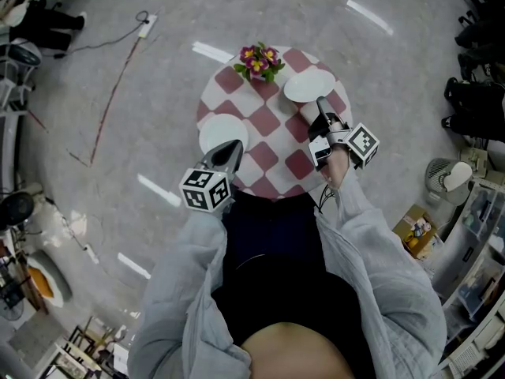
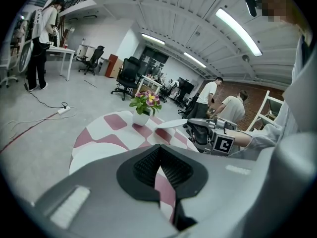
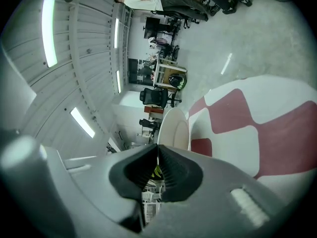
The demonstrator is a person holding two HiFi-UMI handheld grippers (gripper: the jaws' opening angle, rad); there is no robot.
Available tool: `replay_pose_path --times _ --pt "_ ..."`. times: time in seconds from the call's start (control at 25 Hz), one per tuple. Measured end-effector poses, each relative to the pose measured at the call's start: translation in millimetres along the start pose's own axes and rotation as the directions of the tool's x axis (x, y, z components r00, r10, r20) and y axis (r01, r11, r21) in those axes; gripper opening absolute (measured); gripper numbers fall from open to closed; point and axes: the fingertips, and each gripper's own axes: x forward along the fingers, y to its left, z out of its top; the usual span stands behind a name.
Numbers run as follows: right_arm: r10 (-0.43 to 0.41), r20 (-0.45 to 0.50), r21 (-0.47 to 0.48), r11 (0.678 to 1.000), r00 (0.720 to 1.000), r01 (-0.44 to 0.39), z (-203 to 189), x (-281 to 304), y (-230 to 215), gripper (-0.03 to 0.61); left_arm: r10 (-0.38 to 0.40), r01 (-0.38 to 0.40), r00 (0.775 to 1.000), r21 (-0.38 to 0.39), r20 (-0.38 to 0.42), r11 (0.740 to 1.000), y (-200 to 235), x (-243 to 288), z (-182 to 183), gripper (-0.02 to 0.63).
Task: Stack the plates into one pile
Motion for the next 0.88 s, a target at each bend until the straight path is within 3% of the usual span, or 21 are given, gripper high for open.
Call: replay_pose_path --times 0.6,0.88 --pt "0.090 0.008 -0.035 0.995 0.996 -0.089 -47.4 -53.7 56.9 0.017 -0.036 0.036 0.998 0.011 0.054 0.999 22.8 -43.0 4.4 0.012" --pt "0.118 -0.052 -0.030 0.992 0.992 -0.120 -83.6 -52.0 74.9 0.017 -0.031 0.031 0.995 0.001 0.097 1.000 34.8 -53.7 11.3 0.011"
